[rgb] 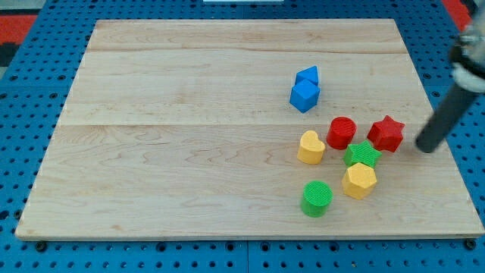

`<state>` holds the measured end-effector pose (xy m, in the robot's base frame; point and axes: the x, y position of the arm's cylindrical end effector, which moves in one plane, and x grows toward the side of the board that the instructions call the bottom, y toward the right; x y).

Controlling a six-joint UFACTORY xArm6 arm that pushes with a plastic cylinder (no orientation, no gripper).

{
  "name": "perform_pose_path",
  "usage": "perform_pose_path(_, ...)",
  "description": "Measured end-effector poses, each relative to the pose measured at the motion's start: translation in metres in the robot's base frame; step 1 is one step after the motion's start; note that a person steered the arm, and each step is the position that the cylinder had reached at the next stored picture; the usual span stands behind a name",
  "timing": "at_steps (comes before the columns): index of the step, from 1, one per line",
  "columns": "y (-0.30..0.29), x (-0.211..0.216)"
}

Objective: Push the green circle slightly to left

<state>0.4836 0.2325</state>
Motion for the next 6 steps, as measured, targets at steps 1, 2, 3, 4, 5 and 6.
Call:
perform_pose_path(1, -0.034, -0.071)
perform_pose_path(2, -0.045, -0.101)
perform_pose_path(3, 0.031, -0.056)
perform_pose_path(4, 0.067, 0.069)
perform_pose_path(5, -0.005, 0.133)
perform_pose_path(6, -0.091, 0.115)
